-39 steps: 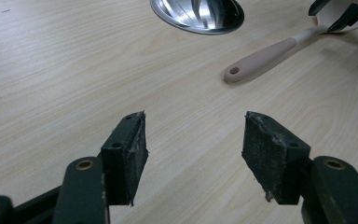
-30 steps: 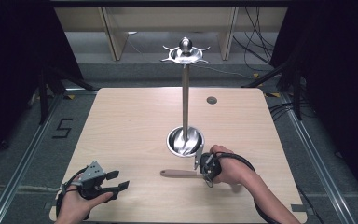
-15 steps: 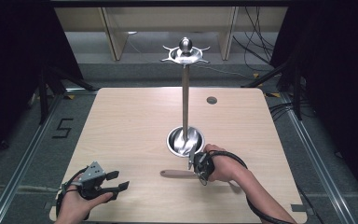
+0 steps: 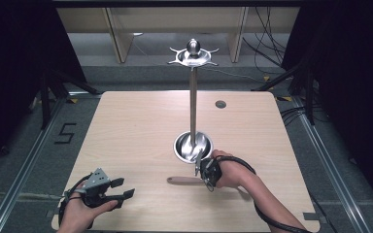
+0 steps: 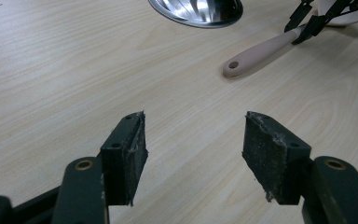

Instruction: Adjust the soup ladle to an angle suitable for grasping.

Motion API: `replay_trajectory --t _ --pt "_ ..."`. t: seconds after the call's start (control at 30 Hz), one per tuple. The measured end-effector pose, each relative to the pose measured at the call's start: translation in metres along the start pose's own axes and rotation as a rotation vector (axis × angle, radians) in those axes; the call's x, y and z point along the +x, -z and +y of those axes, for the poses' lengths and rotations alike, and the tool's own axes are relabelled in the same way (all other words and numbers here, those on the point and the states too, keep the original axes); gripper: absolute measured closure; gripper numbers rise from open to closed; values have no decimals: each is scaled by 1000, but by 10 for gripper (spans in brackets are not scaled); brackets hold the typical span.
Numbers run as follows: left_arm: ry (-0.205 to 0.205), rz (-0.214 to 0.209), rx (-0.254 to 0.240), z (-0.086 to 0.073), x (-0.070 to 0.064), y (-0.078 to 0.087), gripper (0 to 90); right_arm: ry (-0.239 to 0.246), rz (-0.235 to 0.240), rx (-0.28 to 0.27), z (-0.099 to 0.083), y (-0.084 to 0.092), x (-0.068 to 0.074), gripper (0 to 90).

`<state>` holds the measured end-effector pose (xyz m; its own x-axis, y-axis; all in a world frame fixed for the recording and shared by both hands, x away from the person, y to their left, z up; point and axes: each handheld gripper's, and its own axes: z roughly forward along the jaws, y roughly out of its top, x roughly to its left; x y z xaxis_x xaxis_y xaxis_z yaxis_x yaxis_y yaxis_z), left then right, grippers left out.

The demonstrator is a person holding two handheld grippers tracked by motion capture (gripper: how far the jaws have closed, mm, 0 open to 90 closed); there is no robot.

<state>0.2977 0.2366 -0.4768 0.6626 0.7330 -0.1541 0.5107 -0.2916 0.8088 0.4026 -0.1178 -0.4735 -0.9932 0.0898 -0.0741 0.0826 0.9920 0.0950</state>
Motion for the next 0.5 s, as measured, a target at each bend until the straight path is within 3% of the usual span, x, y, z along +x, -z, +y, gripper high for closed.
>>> replay_trajectory --t 0.03,0.17,0.27,0.33,0.47,0.5 --pt "-1 0 0 0 0 0 387 -20 19 9 0 0 0 760" --pt "-3 0 1 0 0 0 387 9 38 -16 0 -3 -1 779" --pt "-4 -1 2 0 0 0 386 33 27 -28 -1 -3 -1 780" --pt "-3 3 -1 0 0 0 387 44 -4 0 -1 0 1 781" --pt "-4 3 0 0 0 0 386 27 16 -8 -2 0 3 782" --pt "-5 4 0 0 0 0 386 30 27 -53 -4 -2 3 782"
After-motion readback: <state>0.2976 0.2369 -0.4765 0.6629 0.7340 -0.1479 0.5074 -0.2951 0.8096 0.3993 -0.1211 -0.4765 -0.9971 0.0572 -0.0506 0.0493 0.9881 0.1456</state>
